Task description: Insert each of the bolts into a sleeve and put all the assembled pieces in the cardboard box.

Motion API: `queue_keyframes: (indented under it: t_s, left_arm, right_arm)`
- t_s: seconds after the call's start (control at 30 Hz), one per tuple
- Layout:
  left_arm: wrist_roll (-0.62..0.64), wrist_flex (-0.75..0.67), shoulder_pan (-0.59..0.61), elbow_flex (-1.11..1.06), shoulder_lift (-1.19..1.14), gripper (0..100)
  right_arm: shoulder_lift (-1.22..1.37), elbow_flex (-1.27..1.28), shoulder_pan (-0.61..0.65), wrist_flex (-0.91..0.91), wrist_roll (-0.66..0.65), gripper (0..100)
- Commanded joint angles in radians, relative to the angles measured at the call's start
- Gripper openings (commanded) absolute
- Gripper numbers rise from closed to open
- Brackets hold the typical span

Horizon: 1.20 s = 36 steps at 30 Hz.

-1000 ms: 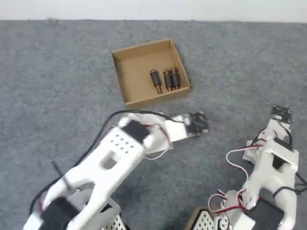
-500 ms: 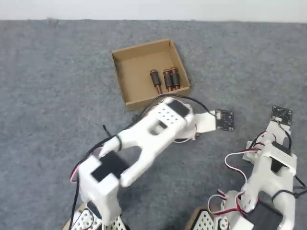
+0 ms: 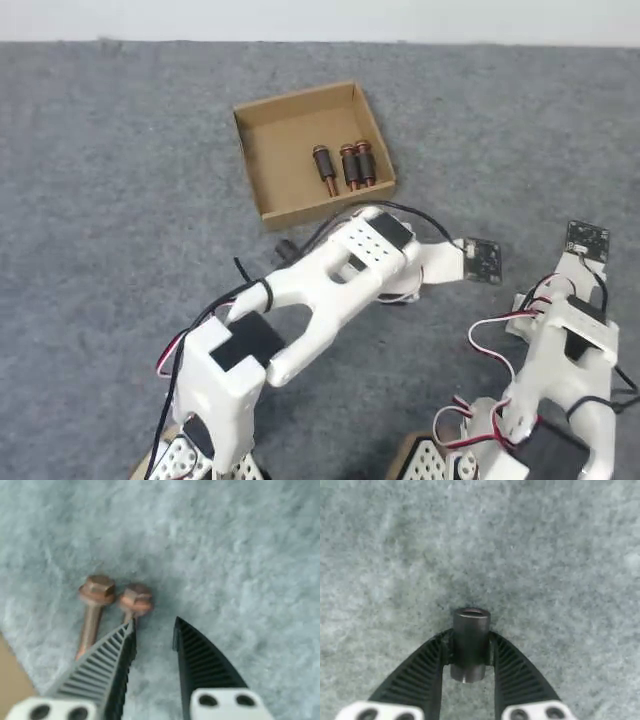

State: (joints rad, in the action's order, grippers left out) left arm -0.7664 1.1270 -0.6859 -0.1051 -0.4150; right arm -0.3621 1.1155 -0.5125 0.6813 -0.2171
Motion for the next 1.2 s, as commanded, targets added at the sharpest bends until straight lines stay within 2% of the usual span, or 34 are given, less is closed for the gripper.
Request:
queue_keyframes:
  t_s: [0.0,0.27,0.57,1.17]
  left_arm:
    - [-0.006,-0.014,-0.021,0.081,-0.031,12]
    - [0.026,0.054,0.003,0.217,-0.124,12]
    - [0.028,0.092,0.009,0.222,-0.038,12]
    - [0.029,0.04,0.038,0.271,-0.057,12]
  right_arm:
    - [-0.01,0.002,-0.01,-0.027,0.005,0.6]
    - [-0.01,0.002,-0.01,-0.025,0.005,0.6]
    - [-0.01,0.002,-0.01,-0.025,0.005,0.6]
    - [-0.01,0.002,-0.01,-0.025,0.005,0.6]
